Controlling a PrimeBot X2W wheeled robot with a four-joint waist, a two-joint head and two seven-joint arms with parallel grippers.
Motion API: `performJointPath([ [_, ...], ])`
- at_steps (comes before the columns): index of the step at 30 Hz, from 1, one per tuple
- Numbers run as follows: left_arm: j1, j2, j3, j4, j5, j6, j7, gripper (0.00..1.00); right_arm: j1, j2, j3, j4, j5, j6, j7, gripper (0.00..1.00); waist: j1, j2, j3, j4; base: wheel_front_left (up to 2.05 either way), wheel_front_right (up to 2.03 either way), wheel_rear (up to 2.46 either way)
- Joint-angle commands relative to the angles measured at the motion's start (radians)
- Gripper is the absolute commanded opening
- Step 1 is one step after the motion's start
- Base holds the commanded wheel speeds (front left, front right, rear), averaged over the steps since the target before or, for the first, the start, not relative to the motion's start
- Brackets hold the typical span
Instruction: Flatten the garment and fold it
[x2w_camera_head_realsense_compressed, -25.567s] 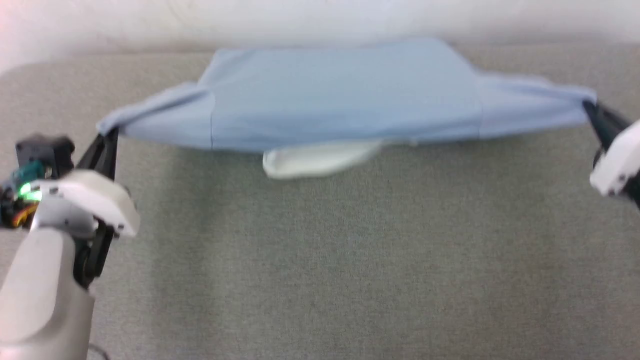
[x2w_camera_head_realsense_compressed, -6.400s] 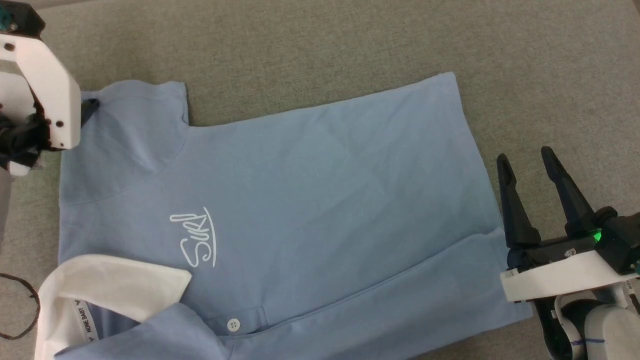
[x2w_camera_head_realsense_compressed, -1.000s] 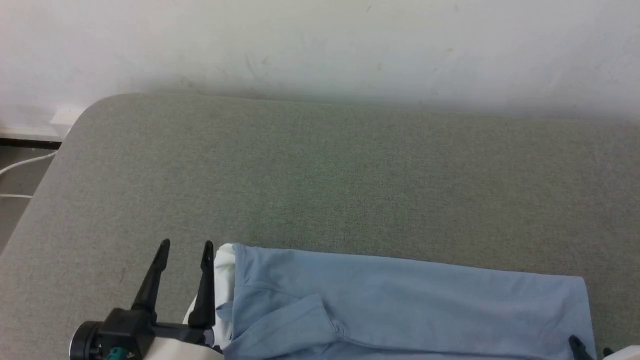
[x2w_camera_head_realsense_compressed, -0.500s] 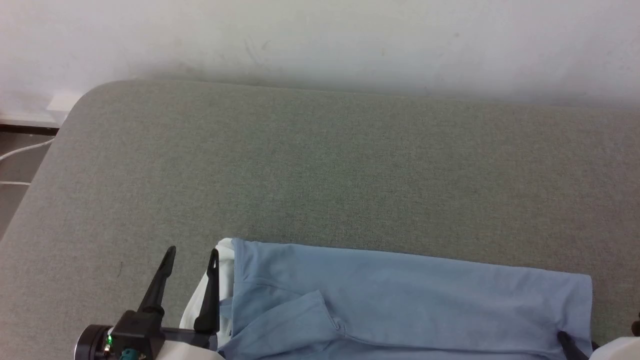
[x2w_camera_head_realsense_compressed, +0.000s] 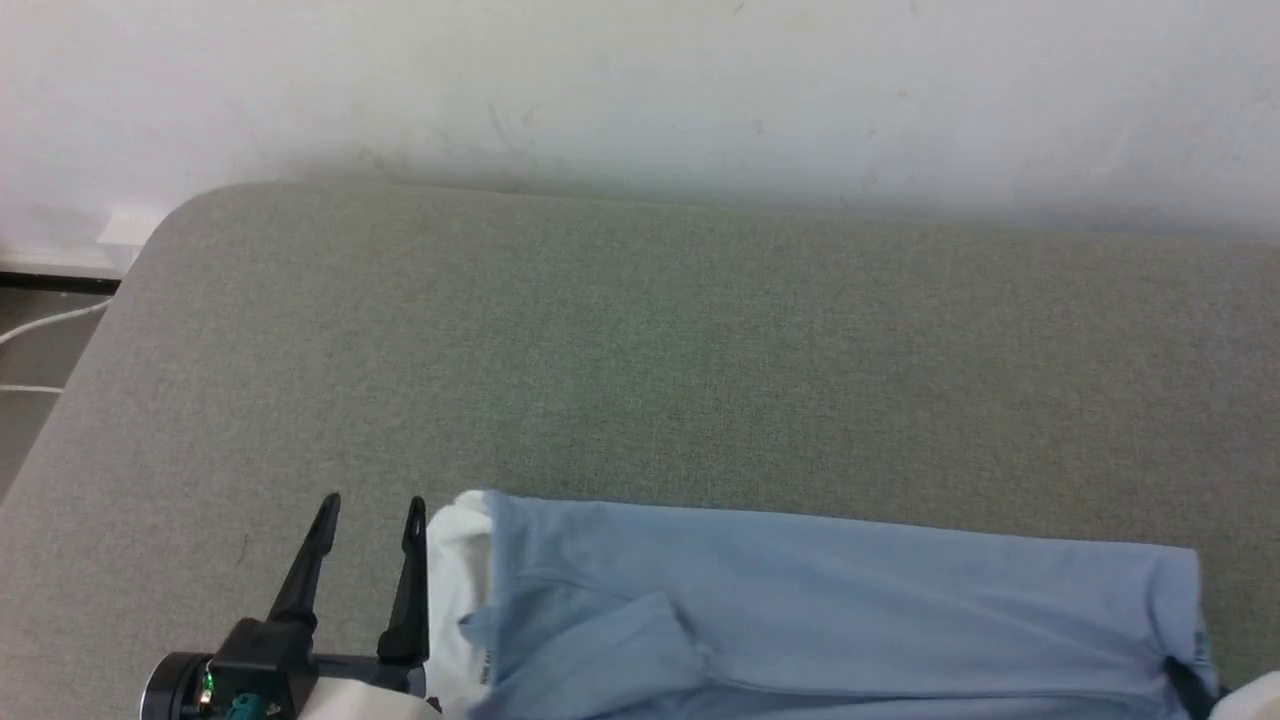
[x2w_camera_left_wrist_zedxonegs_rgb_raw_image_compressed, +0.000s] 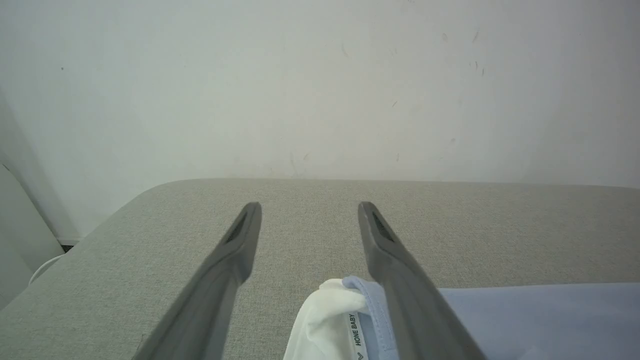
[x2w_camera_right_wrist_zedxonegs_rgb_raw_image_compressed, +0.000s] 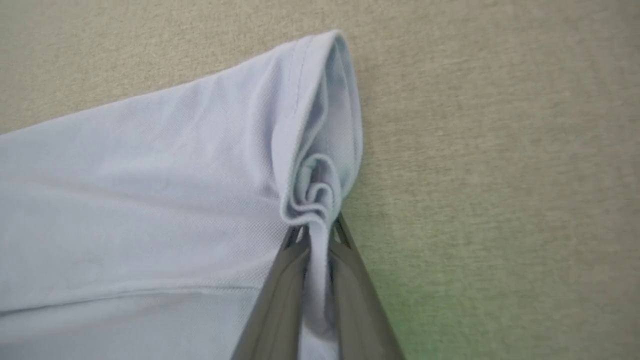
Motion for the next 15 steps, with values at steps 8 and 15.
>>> performJointPath([
  [8, 0.004, -0.007, 0.005, 0.008, -0.01, -0.012, -0.005, 1.0, -0.036, -0.096, -0.161, 0.077, -0.073, -0.002, -0.041, 0.0, 0.0, 0.0, -0.016, -0.006, 0.0, 0.0, 0.0],
  [15, 0.022, -0.008, 0.007, 0.02, -0.016, -0.015, -0.005, 1.0, -0.022, -0.109, -0.114, 0.003, -0.047, -0.002, -0.007, 0.0, 0.0, 0.0, -0.045, -0.011, 0.0, 0.0, 0.0],
])
